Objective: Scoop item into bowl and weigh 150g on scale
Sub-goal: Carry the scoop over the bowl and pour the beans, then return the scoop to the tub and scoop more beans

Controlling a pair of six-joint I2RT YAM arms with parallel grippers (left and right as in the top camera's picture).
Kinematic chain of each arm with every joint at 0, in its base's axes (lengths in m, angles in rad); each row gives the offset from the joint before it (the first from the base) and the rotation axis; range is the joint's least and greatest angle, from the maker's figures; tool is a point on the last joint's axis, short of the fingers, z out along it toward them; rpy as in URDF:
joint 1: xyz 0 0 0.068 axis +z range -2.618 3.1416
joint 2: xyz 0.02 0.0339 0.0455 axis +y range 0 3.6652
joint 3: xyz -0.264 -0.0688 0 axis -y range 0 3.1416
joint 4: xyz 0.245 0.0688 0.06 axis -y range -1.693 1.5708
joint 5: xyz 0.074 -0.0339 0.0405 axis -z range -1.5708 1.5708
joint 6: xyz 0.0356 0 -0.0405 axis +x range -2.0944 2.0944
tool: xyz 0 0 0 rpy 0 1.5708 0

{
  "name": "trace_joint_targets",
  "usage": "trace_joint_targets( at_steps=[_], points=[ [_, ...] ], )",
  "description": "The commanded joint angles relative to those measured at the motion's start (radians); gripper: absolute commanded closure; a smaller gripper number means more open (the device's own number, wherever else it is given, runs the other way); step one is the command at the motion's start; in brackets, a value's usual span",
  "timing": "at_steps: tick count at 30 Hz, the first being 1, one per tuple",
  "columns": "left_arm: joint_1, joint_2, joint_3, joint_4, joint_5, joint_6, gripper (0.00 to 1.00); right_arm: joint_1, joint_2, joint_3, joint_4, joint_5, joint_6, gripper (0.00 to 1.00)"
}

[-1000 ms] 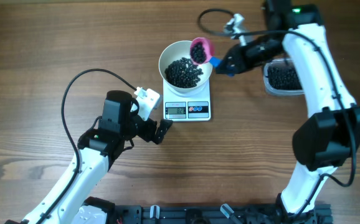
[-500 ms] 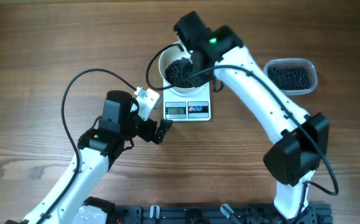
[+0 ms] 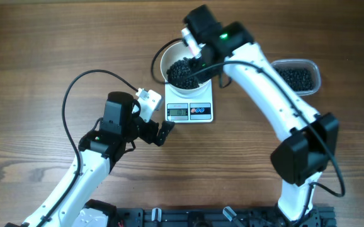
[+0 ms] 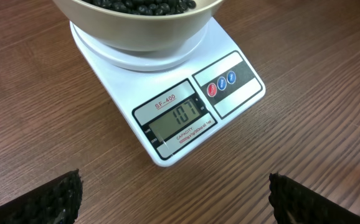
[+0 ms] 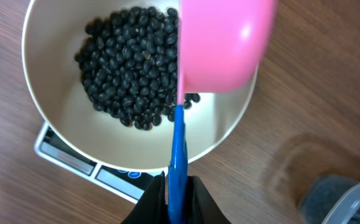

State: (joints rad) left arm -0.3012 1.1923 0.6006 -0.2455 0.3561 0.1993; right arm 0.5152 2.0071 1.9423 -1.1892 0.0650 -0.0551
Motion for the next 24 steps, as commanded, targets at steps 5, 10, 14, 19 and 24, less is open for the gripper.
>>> trace_joint_targets(
  at_steps=[5, 10, 14, 19, 24],
  points=[
    [-0.004, 0.000, -0.002, 0.001, -0.006, -0.005, 0.00, -0.317, -0.254, 0.027, -0.107, -0.194, -0.049, 0.96],
    [-0.004, 0.000, -0.002, 0.001, -0.006, -0.006, 0.00, -0.583, -0.294, 0.020, -0.239, -0.134, -0.049, 0.96],
    [-0.004, 0.000, -0.002, 0.001, -0.006, -0.005, 0.00, -0.710, -0.292, -0.103, -0.209, -0.112, -0.034, 0.96],
    [-0.004, 0.000, -0.002, 0.001, -0.006, -0.006, 0.00, -0.726, -0.278, -0.324, -0.069, 0.017, 0.054, 0.96],
    [-0.004, 0.000, -0.002, 0.001, -0.006, -0.006, 0.00, -0.726, -0.263, -0.487, 0.078, 0.024, 0.068, 0.96]
  ],
)
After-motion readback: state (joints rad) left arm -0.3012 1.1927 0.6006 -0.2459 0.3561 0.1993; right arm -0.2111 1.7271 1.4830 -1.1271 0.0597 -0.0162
